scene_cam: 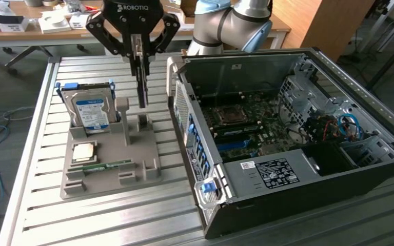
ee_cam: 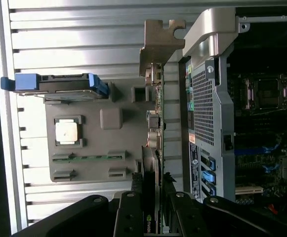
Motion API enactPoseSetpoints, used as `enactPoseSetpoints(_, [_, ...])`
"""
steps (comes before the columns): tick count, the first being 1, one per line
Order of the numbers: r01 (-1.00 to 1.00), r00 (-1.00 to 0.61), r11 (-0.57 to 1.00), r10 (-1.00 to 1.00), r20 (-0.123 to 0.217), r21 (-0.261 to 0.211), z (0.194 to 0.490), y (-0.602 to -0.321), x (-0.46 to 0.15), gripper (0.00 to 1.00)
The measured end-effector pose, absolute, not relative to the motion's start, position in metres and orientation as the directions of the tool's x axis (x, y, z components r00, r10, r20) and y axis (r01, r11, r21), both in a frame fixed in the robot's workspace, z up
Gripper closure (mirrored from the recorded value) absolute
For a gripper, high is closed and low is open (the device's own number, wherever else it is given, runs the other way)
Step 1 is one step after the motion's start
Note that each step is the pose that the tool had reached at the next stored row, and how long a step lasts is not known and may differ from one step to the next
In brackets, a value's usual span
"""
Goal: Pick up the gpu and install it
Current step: 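Pick up the gpu and move the gpu toward the slot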
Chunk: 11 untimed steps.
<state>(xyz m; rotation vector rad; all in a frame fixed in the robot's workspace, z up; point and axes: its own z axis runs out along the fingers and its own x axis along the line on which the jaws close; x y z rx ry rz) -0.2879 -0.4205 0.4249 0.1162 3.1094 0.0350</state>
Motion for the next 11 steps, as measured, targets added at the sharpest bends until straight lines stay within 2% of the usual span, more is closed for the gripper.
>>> enactPoseSetpoints(11, [0.074,-0.997,0.997,0.075,-0.029,0.024,0.4305,-0.4204,-0.2878,0.73])
